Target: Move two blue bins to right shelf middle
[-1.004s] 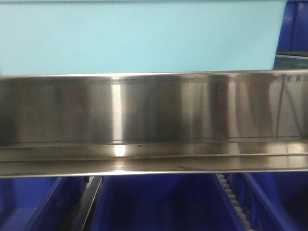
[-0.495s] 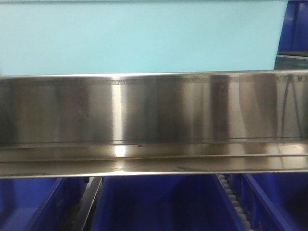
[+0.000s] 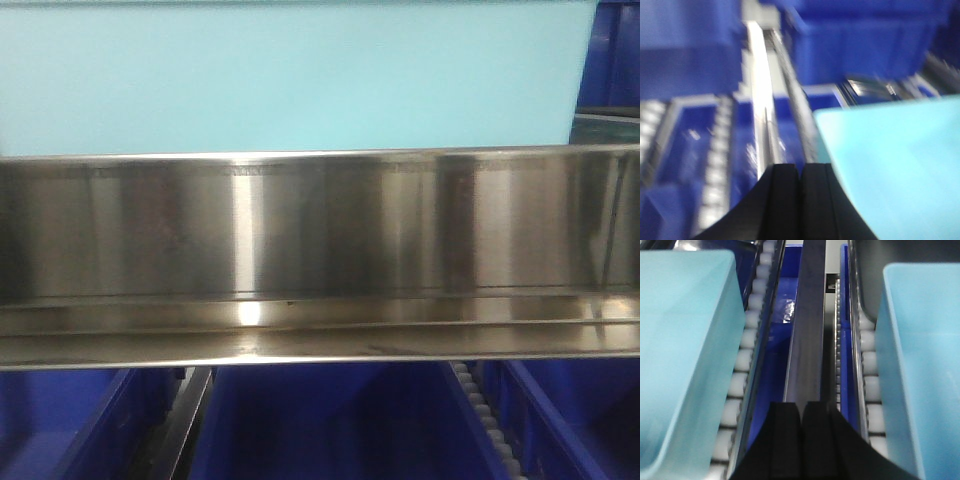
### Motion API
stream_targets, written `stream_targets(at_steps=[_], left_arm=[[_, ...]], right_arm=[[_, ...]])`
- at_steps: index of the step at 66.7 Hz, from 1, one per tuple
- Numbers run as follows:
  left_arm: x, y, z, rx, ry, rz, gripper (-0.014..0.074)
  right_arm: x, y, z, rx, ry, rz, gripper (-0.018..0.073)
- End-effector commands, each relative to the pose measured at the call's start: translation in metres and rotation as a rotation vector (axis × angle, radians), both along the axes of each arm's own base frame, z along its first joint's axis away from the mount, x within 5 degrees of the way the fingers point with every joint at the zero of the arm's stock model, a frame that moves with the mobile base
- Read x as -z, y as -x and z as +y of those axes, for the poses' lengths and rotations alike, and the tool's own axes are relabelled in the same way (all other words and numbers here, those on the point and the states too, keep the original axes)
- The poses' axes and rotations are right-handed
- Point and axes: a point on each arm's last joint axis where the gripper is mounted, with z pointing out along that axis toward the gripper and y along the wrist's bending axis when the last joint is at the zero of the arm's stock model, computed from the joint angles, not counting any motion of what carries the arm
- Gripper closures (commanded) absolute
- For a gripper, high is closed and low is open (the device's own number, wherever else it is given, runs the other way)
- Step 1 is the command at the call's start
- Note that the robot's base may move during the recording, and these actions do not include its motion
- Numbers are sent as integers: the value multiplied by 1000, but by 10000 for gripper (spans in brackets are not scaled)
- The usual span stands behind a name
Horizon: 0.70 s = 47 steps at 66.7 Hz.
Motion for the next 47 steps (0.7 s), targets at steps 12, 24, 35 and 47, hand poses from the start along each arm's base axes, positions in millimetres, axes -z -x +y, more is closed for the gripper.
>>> stream_targets(at_steps=[12, 24, 35, 47], left_arm=[[11, -47, -35, -129, 35, 151, 707], [20, -62, -55, -176, -45, 304, 707], [31, -78, -67, -203, -106, 404, 707], [42, -87, -74, -201, -116, 452, 707]], right_arm=[[-5, -32, 37, 76, 92, 62, 706], [-13, -49, 68, 35, 111, 135, 706], [-15, -70, 82, 43, 130, 204, 706], [-10, -93, 96, 42, 140, 221, 624]])
